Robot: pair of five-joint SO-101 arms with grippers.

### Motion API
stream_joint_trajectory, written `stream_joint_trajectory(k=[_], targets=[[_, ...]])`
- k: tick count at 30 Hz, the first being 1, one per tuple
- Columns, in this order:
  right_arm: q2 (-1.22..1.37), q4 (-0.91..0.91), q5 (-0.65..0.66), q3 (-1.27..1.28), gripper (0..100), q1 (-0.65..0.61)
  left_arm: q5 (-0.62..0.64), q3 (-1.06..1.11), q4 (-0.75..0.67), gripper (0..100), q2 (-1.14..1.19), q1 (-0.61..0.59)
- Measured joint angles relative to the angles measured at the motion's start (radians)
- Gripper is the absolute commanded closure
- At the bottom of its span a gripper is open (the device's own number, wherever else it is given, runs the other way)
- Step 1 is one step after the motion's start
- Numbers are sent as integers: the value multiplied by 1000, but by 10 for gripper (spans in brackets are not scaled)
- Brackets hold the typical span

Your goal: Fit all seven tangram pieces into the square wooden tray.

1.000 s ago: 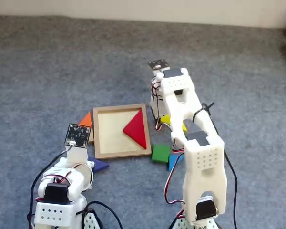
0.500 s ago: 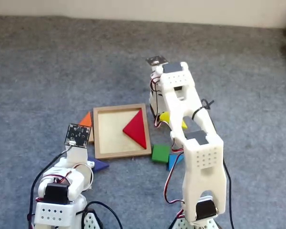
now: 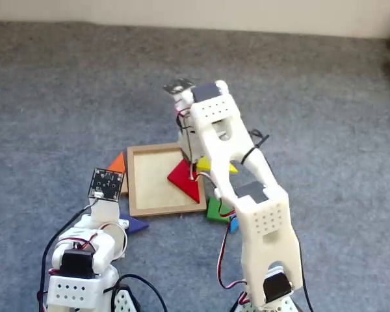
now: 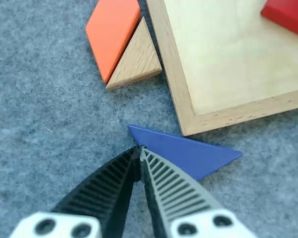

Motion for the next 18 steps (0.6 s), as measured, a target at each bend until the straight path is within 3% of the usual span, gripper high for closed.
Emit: stream_joint_trajectory(k=[5,18], targets=[[0,14,37,-58,915,-78,0,0,0,994,0,0],[0,14,508,-60,914,-184,0,0,0,994,0,0]])
